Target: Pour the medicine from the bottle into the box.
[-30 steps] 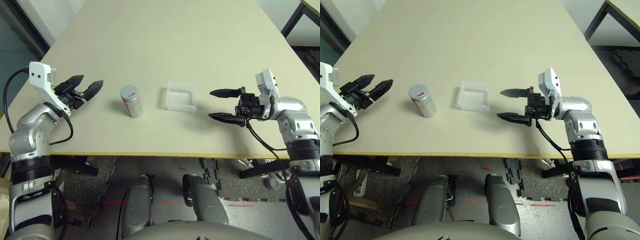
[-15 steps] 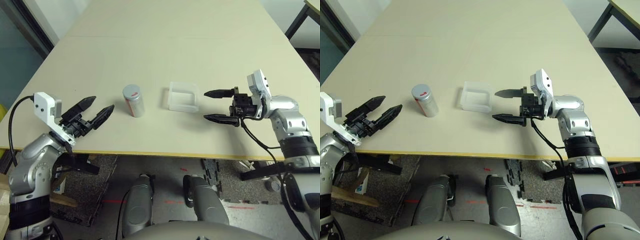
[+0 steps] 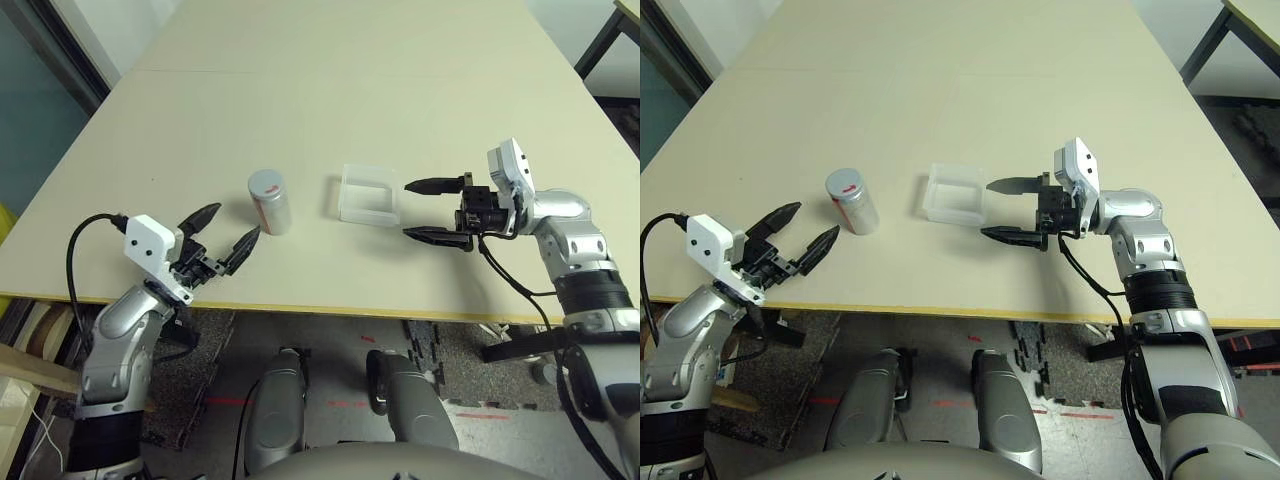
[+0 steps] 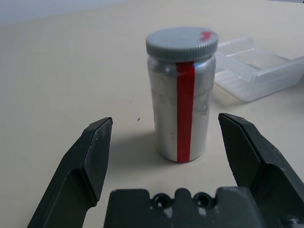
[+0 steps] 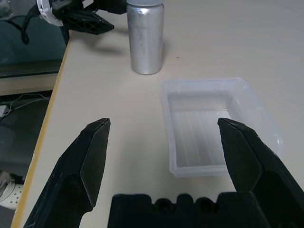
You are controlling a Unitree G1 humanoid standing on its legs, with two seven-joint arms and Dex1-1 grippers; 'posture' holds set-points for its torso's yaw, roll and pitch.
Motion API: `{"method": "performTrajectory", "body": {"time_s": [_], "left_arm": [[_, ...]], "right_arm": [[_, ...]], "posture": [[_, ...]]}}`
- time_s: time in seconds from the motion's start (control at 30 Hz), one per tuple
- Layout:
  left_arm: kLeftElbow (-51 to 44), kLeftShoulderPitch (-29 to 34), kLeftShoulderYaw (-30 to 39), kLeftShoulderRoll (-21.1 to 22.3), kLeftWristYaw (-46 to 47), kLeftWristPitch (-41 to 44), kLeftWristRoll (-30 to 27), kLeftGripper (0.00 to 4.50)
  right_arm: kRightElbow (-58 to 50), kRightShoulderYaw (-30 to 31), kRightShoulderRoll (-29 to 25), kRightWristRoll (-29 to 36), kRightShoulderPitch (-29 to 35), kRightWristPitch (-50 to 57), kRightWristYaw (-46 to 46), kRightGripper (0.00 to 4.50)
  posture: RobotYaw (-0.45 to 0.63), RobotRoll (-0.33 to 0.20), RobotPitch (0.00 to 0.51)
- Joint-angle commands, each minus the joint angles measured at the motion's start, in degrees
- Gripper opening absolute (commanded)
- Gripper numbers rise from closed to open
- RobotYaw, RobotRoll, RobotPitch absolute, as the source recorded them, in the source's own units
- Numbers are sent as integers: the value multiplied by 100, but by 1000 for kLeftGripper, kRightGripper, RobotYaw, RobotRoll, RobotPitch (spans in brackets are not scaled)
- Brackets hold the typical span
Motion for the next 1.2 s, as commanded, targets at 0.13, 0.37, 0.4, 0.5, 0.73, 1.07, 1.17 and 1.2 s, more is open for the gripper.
{"method": "performTrajectory", "body": {"time_s": [0.13,0.37,0.4,0.5,0.73,1.07,1.17,1.2], "left_arm": [[172,-96,-276,-201,202,-214,209,4481],[270,-331,-483,-498,463,-170,261,4481],[293,-358,-517,-529,498,-178,278,4481],[450,-505,-583,-640,638,-207,333,4481],[798,-874,-737,-861,856,-245,455,4481],[1533,-1463,-844,-965,910,-420,568,4481],[1710,-1622,-890,-975,876,-486,603,4481],[1762,-1674,-904,-980,867,-498,611,4481]], "right_arm": [[-4,8,-76,-59,109,-60,-70,4500],[-69,19,-68,-62,147,-61,-135,4500],[-74,20,-67,-62,150,-64,-142,4500],[-57,22,-67,-66,145,-82,-161,4500],[-64,7,-73,-76,163,-111,-200,4500],[-153,-33,-115,-59,250,-133,-265,4500],[-207,-33,-126,-49,294,-125,-292,4500],[-222,-34,-129,-47,306,-122,-301,4500]], "posture": [[65,0,174],[52,0,174],[52,0,174],[50,0,173],[37,0,169],[15,0,165],[11,0,164],[10,0,164]]}}
